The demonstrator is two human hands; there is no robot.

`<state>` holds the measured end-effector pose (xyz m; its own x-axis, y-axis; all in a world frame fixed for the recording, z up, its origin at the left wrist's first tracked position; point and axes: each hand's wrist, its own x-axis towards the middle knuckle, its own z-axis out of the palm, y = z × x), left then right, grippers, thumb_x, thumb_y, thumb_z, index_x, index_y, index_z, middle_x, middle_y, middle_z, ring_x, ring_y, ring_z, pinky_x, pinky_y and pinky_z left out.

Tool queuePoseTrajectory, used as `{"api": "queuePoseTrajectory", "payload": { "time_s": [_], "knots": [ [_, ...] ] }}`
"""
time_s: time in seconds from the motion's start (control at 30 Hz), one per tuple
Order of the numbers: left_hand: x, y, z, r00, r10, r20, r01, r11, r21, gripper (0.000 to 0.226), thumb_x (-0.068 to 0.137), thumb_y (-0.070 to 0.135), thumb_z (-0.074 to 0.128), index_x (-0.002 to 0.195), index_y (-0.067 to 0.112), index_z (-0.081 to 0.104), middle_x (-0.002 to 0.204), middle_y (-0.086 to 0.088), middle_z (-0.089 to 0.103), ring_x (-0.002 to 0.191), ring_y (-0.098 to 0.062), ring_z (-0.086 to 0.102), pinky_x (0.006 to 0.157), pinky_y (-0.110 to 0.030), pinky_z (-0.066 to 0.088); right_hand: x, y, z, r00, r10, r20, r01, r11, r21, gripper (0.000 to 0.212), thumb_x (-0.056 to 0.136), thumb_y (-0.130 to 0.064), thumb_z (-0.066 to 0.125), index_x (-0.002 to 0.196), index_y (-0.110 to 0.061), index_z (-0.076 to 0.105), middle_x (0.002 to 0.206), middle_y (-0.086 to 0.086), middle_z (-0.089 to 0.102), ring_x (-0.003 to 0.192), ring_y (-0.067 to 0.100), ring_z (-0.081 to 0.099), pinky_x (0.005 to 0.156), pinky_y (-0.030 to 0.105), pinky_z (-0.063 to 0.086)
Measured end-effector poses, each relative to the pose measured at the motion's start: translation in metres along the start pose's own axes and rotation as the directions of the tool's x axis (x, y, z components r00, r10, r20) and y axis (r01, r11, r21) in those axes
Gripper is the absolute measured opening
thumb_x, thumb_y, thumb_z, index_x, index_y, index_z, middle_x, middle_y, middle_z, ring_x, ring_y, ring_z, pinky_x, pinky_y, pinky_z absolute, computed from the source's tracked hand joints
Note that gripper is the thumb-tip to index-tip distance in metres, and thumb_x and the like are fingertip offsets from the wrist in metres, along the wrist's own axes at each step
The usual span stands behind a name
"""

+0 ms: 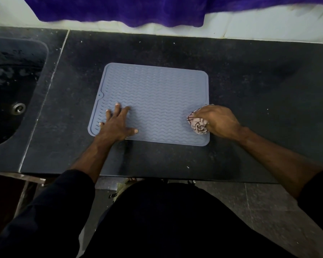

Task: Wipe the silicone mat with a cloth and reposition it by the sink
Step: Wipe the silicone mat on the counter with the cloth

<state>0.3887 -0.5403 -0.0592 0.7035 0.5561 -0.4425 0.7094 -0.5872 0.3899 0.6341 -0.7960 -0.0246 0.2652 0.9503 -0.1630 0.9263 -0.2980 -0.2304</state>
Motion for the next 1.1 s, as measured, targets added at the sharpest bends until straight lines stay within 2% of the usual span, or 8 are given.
{"api": "queuePoseTrajectory", "payload": {
  "time_s": [0.1, 0.2, 0.37, 0.5, 0.6, 0.7, 0.93, 1.1],
  "knots": [
    [0.0, 0.001, 0.0, 1.0, -0.002, 0.004, 0.002, 1.0, -0.005, 0.095, 0.081, 0.039, 0.072, 0.152, 0.035, 0.009, 0.161, -0.001, -0.014, 0.144, -0.037, -0.015, 0.109, -0.071, 0.006, 0.013, -0.023, 0.005, 0.99, -0.134, -0.043, 0.135, 0.99, 0.027, 0.055, 0.072, -0.015, 0.078, 0.124, -0.016, 0.061, 0.132, 0.007, 0.059, 0.127, 0.026, 0.05, 0.108, 0.038, 0.033],
    [-0.001, 0.001, -0.001, 1.0, -0.001, 0.005, 0.001, 1.0, -0.008, 0.096, 0.081, 0.038, 0.072, 0.152, 0.034, 0.009, 0.161, -0.001, -0.014, 0.145, -0.037, -0.015, 0.11, -0.07, 0.006, 0.02, -0.041, 0.018, 0.969, -0.243, 0.035, 0.242, 0.97, 0.012, 0.055, 0.078, -0.007, 0.071, 0.13, -0.019, 0.056, 0.141, 0.001, 0.05, 0.135, 0.023, 0.04, 0.114, 0.04, 0.028],
    [-0.004, 0.002, -0.002, 1.0, -0.022, -0.001, 0.022, 1.0, -0.006, 0.094, 0.081, 0.041, 0.072, 0.152, 0.036, 0.01, 0.161, 0.002, -0.013, 0.146, -0.035, -0.012, 0.109, -0.07, 0.007, 0.0, -0.011, 0.007, 0.978, -0.207, 0.027, 0.207, 0.978, -0.013, 0.056, 0.07, -0.008, 0.077, 0.123, -0.018, 0.062, 0.132, 0.002, 0.059, 0.128, 0.025, 0.05, 0.108, 0.04, 0.035],
    [-0.003, 0.005, -0.003, 0.999, -0.032, 0.009, 0.032, 0.999, 0.005, 0.096, 0.081, 0.041, 0.072, 0.152, 0.036, 0.008, 0.161, 0.002, -0.015, 0.146, -0.035, -0.013, 0.11, -0.07, 0.006, 0.008, -0.007, -0.003, 0.987, -0.145, 0.075, 0.149, 0.987, -0.058, 0.052, 0.075, -0.013, 0.074, 0.125, -0.018, 0.06, 0.13, 0.005, 0.061, 0.127, 0.024, 0.05, 0.108, 0.04, 0.036],
    [-0.004, 0.005, -0.003, 1.0, -0.023, 0.009, 0.023, 1.0, 0.004, 0.095, 0.081, 0.04, 0.072, 0.152, 0.035, 0.009, 0.161, 0.001, -0.015, 0.145, -0.036, -0.013, 0.109, -0.07, 0.006, 0.02, -0.026, 0.004, 0.974, -0.224, 0.043, 0.225, 0.974, -0.037, 0.056, 0.075, -0.017, 0.076, 0.128, -0.019, 0.058, 0.136, 0.003, 0.056, 0.132, 0.023, 0.045, 0.111, 0.04, 0.03],
    [-0.005, 0.005, -0.004, 1.0, -0.018, 0.009, 0.018, 1.0, -0.01, 0.094, 0.081, 0.039, 0.072, 0.152, 0.035, 0.01, 0.161, 0.0, -0.014, 0.145, -0.036, -0.013, 0.11, -0.07, 0.005, 0.019, -0.034, 0.016, 0.96, -0.271, 0.063, 0.273, 0.962, -0.022, 0.058, 0.076, -0.002, 0.071, 0.13, -0.019, 0.056, 0.139, 0.0, 0.051, 0.135, 0.023, 0.04, 0.114, 0.04, 0.027],
    [-0.006, 0.008, -0.005, 0.999, -0.029, 0.012, 0.03, 1.0, -0.005, 0.095, 0.083, 0.038, 0.071, 0.153, 0.034, 0.008, 0.161, 0.0, -0.015, 0.145, -0.035, -0.014, 0.111, -0.069, 0.005, 0.011, -0.009, 0.001, 0.99, -0.133, 0.054, 0.135, 0.991, -0.018, 0.051, 0.074, -0.013, 0.076, 0.123, -0.02, 0.062, 0.127, 0.004, 0.063, 0.123, 0.025, 0.053, 0.105, 0.041, 0.038],
    [-0.006, 0.006, -0.005, 0.999, -0.027, 0.016, 0.028, 1.0, -0.011, 0.095, 0.082, 0.038, 0.071, 0.153, 0.034, 0.007, 0.161, 0.0, -0.016, 0.145, -0.035, -0.015, 0.111, -0.069, 0.003, 0.034, -0.049, 0.02, 0.97, -0.243, 0.005, 0.243, 0.97, 0.005, 0.058, 0.075, -0.008, 0.075, 0.129, -0.02, 0.057, 0.139, 0.0, 0.053, 0.133, 0.022, 0.043, 0.111, 0.039, 0.029]
  ]
}}
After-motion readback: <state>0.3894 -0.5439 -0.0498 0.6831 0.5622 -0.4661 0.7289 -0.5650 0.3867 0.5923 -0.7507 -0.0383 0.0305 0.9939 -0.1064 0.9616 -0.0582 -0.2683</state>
